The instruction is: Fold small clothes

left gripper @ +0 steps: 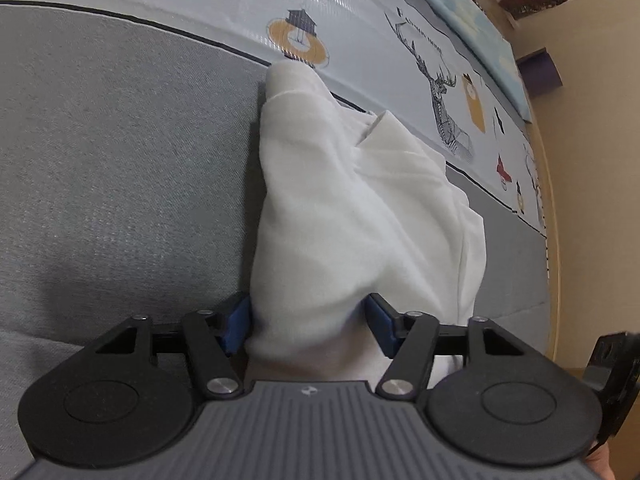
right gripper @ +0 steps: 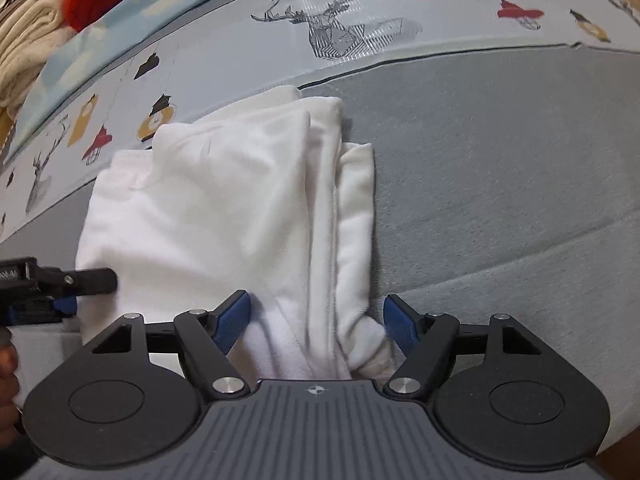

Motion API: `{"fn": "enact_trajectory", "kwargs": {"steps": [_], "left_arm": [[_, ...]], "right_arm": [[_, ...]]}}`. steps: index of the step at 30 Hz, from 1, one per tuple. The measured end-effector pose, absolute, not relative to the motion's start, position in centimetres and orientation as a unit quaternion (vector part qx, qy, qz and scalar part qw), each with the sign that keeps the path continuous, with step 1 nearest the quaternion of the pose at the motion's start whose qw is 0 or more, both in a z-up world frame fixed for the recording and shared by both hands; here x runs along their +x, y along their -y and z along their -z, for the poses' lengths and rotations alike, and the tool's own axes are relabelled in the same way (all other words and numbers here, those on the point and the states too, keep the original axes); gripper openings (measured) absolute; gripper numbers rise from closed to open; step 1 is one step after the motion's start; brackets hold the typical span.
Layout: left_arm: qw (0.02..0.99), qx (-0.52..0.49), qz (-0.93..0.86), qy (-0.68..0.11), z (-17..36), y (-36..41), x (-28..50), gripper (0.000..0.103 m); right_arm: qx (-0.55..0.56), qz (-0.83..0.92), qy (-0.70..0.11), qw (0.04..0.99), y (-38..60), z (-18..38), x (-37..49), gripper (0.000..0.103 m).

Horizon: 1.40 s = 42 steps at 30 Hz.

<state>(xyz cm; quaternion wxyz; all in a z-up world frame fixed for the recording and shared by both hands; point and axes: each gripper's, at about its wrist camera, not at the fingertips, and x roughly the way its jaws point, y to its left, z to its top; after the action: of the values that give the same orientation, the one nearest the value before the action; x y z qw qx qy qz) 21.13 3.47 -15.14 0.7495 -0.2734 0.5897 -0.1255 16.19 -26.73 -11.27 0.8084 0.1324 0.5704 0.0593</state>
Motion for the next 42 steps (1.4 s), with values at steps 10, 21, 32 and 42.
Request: {"fn": "enact_trajectory", "kwargs": {"steps": [10, 21, 32, 42], "left_arm": [[0.844, -0.219, 0.125, -0.473, 9.0, -7.4, 20.6, 0.031], [0.826, -0.214, 0.11, -0.509, 9.1, -12.4, 18.9, 0.04], [0.879, 0.028, 0.028, -0.476, 6.4, -7.8, 13.6, 0.061], [0.959, 0.038, -0.017, -0.282, -2.5, -3.9, 2.0, 0.09]], "right_arm": [[0.179, -0.076, -0.519, 0.833, 24.2, 9.7, 17.6, 0.024], [0.083, -0.114, -0.49, 0.86, 18.5, 8.3, 17.6, 0.043], [-0.012, -0.103, -0.528, 0.843, 18.3, 8.7, 15.8, 0.053], [0.005, -0.056, -0.357, 0.933, 21.3, 0.8, 8.9, 0.056]]}}
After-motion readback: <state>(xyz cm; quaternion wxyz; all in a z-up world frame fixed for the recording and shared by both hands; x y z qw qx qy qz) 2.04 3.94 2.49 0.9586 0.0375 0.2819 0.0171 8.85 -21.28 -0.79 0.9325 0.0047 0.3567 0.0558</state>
